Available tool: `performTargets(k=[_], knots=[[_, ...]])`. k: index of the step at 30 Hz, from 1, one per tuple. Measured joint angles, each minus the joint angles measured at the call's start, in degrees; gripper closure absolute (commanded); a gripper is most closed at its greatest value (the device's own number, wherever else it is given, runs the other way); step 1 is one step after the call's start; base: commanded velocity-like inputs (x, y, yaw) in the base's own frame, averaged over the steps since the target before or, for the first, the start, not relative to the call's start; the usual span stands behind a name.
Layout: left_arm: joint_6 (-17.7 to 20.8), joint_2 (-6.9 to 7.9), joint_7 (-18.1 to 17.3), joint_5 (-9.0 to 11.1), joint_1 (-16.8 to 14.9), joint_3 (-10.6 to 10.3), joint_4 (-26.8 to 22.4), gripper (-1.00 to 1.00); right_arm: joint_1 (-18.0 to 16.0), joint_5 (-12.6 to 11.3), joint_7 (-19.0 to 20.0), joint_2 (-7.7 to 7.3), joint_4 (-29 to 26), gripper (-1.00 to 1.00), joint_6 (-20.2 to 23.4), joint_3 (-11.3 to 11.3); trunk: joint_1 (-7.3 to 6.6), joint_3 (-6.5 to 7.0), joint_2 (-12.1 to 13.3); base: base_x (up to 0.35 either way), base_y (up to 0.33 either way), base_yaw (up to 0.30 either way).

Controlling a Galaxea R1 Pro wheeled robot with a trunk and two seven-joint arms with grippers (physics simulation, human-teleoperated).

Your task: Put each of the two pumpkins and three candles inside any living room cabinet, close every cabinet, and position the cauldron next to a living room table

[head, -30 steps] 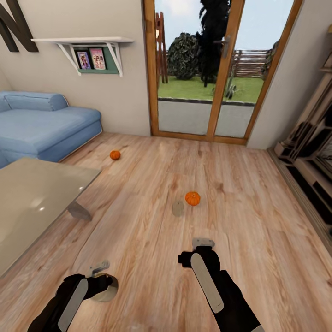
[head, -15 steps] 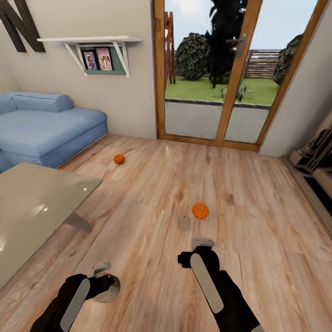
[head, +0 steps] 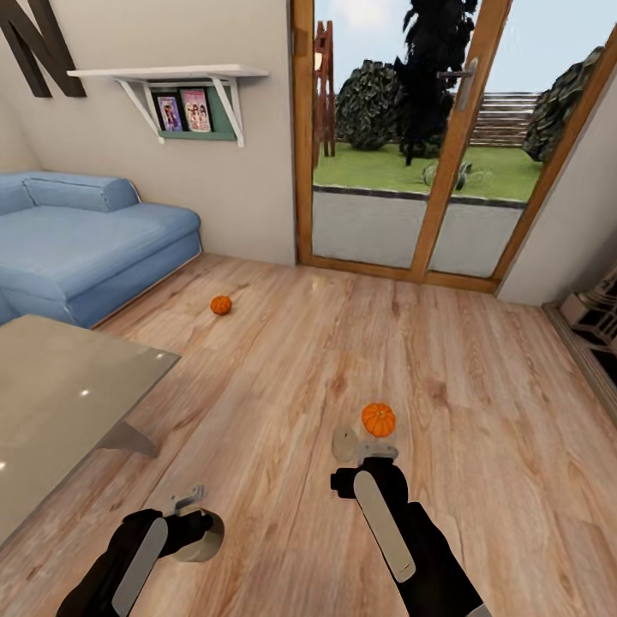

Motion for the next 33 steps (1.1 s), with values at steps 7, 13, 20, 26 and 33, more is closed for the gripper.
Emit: performTargets(k=[7, 13, 20, 26, 33], knots=[[0.02, 0.00, 0.01, -0.06, 0.00, 0.00, 0.00, 1.00, 0.00, 0.08, 0.00, 0.00, -0.02, -1.00, -0.02, 0.08, 0.00, 0.00, 0.00, 0.308, -0.005, 0.000], [0.01, 0.00, 0.02, -0.05, -0.01, 0.00, 0.02, 1.00, 0.00, 0.09, 0.00, 0.00, -0.08, -1.00, -0.02, 0.17, 0.03, 0.04, 0.00, 0.146, -0.001, 0.000], [-0.05, -0.03, 0.02, -0.01, 0.01, -2.69, 0.05, 1.00, -0.01, 0.08, -0.01, 0.00, -0.07, -1.00, -0.01, 0.20, 0.02, 0.05, 0.00, 0.098, -0.052, 0.122], [-0.03, -0.02, 0.03, -0.13, 0.02, -2.95, 0.05, 1.00, -0.01, 0.08, -0.01, 0.00, -0.07, -1.00, -0.01, 0.20, 0.01, 0.05, 0.00, 0.227, -0.005, 0.270], [-0.07, -0.03, 0.03, -0.13, 0.00, -3.04, 0.08, 1.00, 0.00, 0.09, 0.00, 0.00, -0.09, -1.00, 0.00, 0.18, 0.01, 0.05, 0.00, 0.286, -0.084, 0.048]])
